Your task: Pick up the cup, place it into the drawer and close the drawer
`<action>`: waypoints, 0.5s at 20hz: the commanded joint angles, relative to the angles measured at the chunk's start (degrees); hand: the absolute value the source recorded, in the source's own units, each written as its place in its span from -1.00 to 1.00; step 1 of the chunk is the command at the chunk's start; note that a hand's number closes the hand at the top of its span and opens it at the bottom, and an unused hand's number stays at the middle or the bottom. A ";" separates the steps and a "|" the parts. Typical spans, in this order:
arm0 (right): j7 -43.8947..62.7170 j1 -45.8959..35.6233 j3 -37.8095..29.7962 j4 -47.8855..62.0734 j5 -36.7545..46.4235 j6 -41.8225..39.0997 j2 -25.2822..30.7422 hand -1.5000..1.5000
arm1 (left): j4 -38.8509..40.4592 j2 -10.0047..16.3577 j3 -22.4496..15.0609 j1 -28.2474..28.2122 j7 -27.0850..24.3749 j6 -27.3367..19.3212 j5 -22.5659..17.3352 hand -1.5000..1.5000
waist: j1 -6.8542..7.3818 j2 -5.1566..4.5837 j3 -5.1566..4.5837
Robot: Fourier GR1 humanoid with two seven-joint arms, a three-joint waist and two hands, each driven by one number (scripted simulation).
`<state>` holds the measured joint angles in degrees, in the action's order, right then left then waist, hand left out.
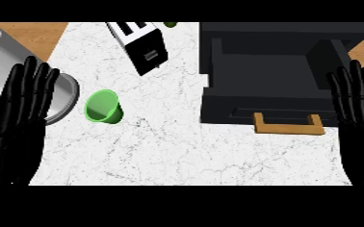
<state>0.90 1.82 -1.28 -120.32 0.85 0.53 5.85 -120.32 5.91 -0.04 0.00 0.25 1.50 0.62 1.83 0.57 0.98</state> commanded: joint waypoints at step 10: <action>2.51 -2.82 -0.17 0.61 0.23 -3.70 3.51 -1.00 | 10.12 0.57 8.40 0.79 3.70 8.58 -21.86 -1.00 | -1.85 -0.63 -1.05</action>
<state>2.34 -0.80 -0.38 -119.31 1.91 -1.15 7.19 -114.65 5.46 3.60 1.69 3.41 6.43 -12.23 0.13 0.01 0.05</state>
